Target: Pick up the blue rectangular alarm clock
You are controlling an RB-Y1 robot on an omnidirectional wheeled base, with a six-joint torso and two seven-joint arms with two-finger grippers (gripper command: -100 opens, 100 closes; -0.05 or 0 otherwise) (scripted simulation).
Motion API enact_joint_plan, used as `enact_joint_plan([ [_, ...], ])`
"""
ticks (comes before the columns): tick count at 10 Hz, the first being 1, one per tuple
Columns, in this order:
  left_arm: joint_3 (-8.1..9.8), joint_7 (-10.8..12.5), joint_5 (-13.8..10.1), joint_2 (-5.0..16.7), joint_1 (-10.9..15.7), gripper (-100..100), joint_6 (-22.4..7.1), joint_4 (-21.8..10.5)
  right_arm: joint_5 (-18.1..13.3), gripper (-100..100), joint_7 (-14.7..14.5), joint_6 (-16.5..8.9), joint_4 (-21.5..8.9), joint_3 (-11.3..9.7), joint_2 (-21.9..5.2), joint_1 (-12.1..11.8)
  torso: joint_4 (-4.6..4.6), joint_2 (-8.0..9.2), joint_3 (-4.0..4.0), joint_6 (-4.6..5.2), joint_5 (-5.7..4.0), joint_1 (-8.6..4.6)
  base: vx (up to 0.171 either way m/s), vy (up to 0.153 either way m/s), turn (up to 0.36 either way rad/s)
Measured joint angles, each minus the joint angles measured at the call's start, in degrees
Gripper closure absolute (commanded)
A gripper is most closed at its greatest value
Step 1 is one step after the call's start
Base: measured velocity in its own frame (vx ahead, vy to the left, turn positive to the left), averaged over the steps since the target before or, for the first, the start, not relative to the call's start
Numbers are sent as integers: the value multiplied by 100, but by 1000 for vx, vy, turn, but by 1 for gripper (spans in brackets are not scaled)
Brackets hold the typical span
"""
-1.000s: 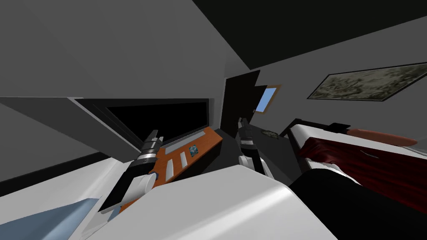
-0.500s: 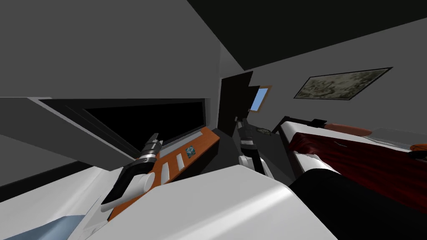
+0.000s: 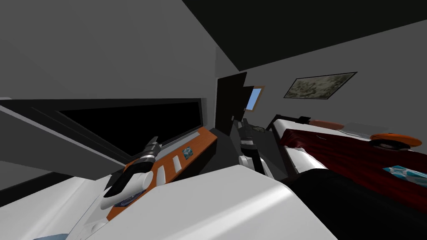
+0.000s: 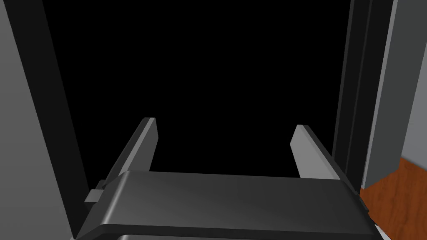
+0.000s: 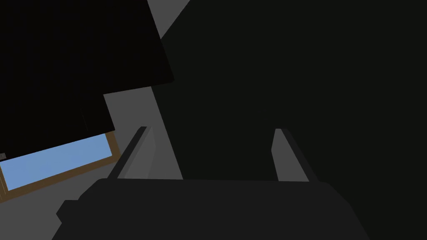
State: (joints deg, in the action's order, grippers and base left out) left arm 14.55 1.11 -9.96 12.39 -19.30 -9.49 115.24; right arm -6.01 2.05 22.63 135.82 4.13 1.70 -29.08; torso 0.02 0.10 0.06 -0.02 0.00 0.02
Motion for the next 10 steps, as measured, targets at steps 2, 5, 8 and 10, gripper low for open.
enact_joint_plan([
  [2, 49, 37, -29, -9, 52, -100, -325, -71, 0, 0, 0, 0, 0, 1, 0, -1, 0, 0, 0, -4, 0, 1, -17, -2, -98],
  [5, 188, 117, -160, -3, 133, -100, -798, -377, 0, 0, 0, 0, 0, 0, 0, 0, 1, 3, 2, 1, 0, 1, -25, 0, -140],
  [8, 304, 186, -258, 54, 287, -100, -1266, -659, 0, 0, 0, 0, 0, 0, 0, 0, 0, 0, 0, 0, 1, 5, -17, 6, -87],
  [10, 349, 231, -336, 103, 281, -100, -1536, -738, 0, 0, 0, 0, 0, 1, 0, -1, 0, -2, 0, -5, 1, 6, -14, 9, -66],
])
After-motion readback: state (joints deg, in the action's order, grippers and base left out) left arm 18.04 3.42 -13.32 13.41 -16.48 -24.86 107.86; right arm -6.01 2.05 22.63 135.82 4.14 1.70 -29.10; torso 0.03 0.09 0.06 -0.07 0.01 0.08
